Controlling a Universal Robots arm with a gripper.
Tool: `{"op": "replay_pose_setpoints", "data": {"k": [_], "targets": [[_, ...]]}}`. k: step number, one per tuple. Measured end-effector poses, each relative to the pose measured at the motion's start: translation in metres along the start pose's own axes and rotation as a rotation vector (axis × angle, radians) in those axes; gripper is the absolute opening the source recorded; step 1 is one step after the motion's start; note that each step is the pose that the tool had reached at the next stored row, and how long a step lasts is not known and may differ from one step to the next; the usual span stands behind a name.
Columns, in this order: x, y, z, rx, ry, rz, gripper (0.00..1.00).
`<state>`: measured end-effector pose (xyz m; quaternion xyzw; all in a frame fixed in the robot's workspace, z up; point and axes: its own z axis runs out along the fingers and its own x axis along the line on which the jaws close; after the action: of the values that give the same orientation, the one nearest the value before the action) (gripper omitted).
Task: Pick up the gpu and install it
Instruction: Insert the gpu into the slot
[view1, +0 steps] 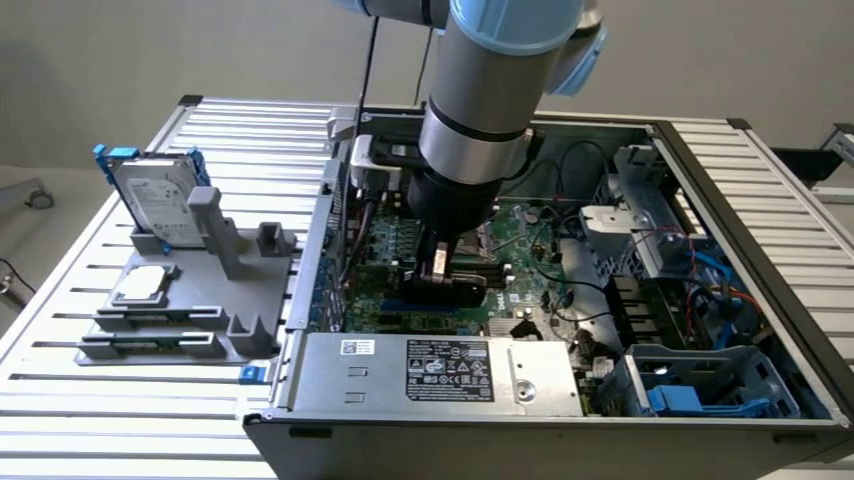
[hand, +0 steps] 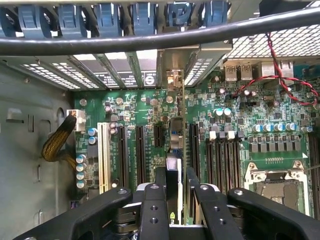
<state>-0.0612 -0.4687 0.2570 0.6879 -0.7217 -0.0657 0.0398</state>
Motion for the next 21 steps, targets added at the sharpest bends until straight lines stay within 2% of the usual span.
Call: {"op": "replay_pose_setpoints", "data": {"k": [11,21], "targets": [[0.0001,-0.0004,0.0035,-0.0082,-0.0001,0.006,0.26],[0.0001,-0.0011,0.0047,-0.0255,0.0003,0.006,0.26]]}}
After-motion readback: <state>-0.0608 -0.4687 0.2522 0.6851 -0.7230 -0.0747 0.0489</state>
